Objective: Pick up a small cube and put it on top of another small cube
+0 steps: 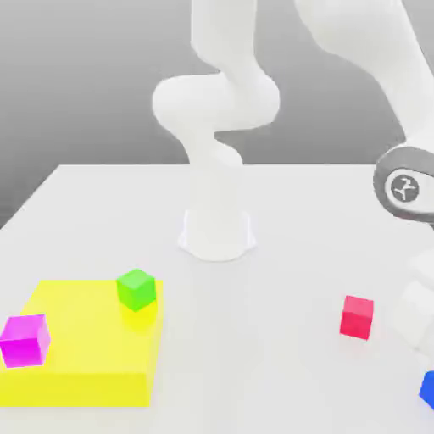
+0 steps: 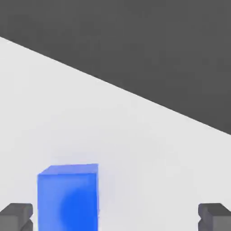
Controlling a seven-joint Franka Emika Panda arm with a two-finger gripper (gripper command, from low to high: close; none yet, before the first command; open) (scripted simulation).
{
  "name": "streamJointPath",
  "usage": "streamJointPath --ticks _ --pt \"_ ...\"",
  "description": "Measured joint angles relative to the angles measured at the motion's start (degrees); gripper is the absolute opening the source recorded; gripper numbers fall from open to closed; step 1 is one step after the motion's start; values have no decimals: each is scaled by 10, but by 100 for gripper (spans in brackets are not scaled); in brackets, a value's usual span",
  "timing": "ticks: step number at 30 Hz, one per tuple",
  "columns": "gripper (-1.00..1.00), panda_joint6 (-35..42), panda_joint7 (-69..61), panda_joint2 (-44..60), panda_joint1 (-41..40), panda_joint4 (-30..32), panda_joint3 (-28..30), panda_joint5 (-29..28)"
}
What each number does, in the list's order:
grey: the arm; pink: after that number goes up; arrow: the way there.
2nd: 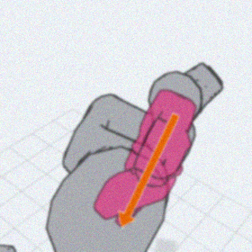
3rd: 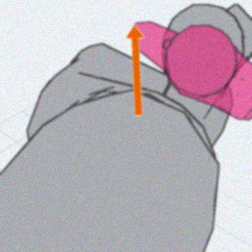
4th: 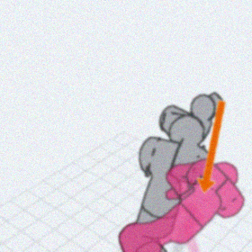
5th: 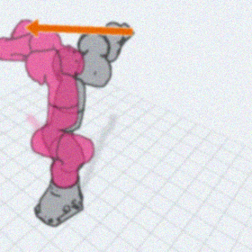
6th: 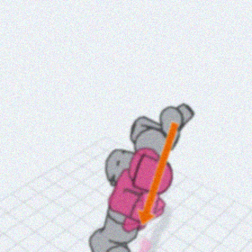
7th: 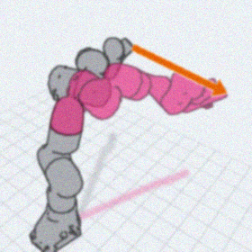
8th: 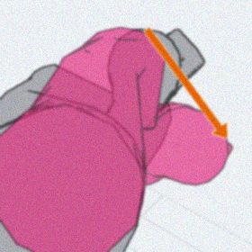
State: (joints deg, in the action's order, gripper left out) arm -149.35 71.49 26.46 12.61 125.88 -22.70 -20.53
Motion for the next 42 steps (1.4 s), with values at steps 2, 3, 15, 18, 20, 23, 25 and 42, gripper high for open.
streamJointPath --ticks 2,3,15,18,20,23,25,42 --pt "0 -28 16 42 19 -10 21 -21" --pt "0 -44 25 63 30 -16 34 -33" --pt "-100 0 -4 0 1 2 2 9" --pt "-100 23 -12 -37 -52 17 30 35" --pt "-100 32 -16 -58 -84 28 51 50" --pt "-100 44 -23 -90 -131 45 83 74" --pt "-100 51 -28 -113 -162 58 105 91" --pt "100 40 -62 -191 -405 122 259 208"
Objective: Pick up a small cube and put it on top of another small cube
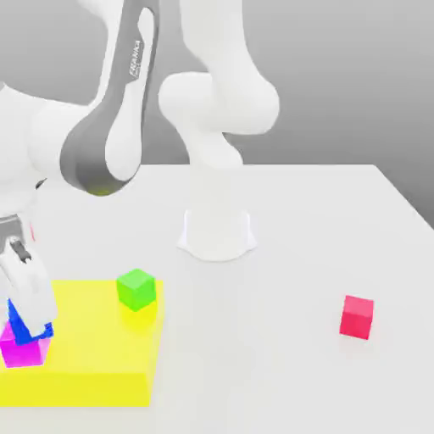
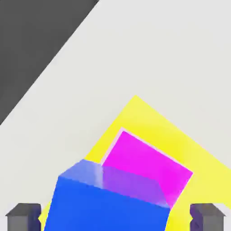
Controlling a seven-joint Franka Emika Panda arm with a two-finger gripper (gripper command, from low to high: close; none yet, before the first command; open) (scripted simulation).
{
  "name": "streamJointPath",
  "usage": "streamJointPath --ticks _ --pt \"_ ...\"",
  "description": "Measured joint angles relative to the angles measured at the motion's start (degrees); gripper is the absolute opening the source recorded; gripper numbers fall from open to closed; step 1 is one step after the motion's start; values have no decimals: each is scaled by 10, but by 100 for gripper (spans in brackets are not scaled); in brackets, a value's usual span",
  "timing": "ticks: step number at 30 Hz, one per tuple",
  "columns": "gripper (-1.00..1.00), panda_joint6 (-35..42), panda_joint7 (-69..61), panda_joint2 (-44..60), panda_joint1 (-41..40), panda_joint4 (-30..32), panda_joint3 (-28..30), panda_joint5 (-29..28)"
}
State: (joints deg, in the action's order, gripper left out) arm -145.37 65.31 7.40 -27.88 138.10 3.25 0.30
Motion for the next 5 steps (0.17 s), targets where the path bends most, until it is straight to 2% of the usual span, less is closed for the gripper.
streamJointPath --ticks 2,5 --pt "100 -1 0 3 -8 -2 6 5" --pt "100 58 4 -46 -10 -14 9 0"
